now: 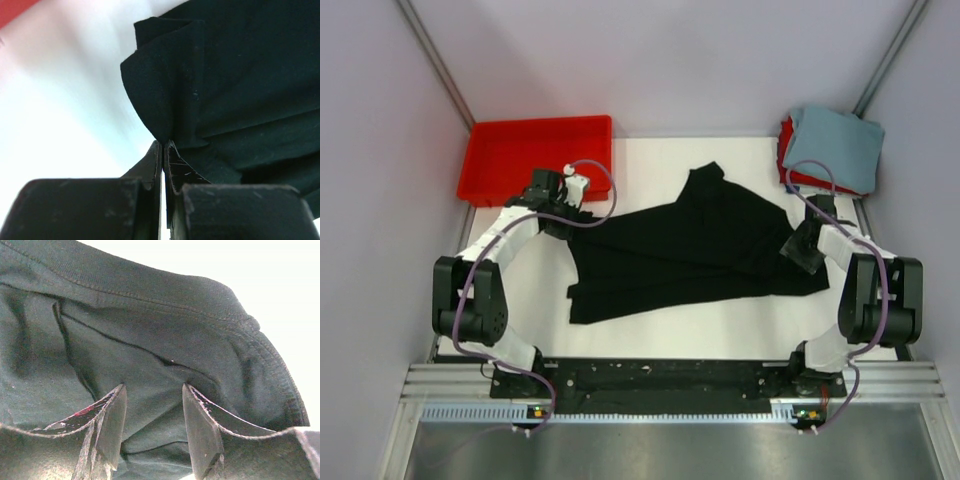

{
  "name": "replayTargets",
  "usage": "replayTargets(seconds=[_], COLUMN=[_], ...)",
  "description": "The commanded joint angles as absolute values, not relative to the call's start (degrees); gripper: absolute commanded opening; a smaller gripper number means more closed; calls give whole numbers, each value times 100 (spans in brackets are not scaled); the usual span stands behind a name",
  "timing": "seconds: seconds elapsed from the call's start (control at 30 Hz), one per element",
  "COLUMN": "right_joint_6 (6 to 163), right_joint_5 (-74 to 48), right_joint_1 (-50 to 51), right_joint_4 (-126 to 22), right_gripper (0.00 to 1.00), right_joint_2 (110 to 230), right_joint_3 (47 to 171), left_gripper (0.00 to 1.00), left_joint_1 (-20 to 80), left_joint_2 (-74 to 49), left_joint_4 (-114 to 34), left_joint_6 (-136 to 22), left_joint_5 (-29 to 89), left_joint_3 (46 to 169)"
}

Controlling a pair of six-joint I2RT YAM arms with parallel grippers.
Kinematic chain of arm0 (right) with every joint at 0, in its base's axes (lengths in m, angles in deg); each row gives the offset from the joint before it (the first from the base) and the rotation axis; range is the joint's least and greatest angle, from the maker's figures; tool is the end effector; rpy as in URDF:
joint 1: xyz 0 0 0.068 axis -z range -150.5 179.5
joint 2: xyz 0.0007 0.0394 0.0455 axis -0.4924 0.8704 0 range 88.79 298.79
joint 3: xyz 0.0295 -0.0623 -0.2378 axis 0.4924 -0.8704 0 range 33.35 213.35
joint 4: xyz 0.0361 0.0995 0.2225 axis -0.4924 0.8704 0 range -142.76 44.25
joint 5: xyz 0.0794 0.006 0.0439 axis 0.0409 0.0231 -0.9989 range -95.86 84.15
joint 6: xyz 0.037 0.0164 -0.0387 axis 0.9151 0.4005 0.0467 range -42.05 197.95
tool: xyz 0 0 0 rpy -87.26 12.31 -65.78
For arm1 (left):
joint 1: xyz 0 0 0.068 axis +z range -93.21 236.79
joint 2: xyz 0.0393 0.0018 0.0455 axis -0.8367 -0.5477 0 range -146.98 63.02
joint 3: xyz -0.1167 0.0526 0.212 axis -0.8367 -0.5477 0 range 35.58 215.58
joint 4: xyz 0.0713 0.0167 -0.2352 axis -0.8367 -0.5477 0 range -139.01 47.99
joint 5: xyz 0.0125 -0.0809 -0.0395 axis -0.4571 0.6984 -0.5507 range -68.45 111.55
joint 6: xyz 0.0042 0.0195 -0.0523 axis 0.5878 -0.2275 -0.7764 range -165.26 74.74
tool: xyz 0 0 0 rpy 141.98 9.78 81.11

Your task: Fold and stack the t-shirts

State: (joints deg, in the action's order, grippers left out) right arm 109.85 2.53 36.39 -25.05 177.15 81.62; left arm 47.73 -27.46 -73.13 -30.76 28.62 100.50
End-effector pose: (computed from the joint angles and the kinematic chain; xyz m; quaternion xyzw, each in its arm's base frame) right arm 0.2666 -0.0378 0.1458 0.3383 0.9184 -0.0284 0.2031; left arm 0.3113 -0.0545 0.2129 0.2125 0.9324 -0.0454 0.2886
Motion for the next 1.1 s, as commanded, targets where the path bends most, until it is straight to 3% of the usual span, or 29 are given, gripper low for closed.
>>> replayTargets(seconds=[0.0, 0.17, 0.43, 0.63, 0.87, 1.07], right_joint_6=[10757, 10643, 10389, 10072, 10335, 10169], right_joint_5=[197, 30, -67, 390, 13, -901], right_joint_1=[3723, 3723, 3469, 2722, 2248, 1132], right_joint_4=[-2674, -2674, -2630, -2130, -1373, -2021], right_gripper=[49, 50, 58, 65, 63, 55], right_joint_2=[18116, 18231, 17740, 17283, 16808, 16631], right_joint_3=[8239, 8344, 8493, 9082, 9312, 8872], left_gripper=[0, 4, 27, 44, 43, 41], left_joint_1=[5257, 5442, 5943, 5855, 5180, 3914], left_joint_2=[-2812, -3137, -3621, -2971, -2198, -2258], left_joint_4=[-7322, -7111, -6680, -6978, -7909, -7903], left_joint_6=[-2558, -2285, -2241, -1969, -1230, -1327], left_joint_5=[2655, 2560, 1926, 2278, 3446, 3614], left_joint_3=[9973, 10088, 10421, 10158, 9702, 9298])
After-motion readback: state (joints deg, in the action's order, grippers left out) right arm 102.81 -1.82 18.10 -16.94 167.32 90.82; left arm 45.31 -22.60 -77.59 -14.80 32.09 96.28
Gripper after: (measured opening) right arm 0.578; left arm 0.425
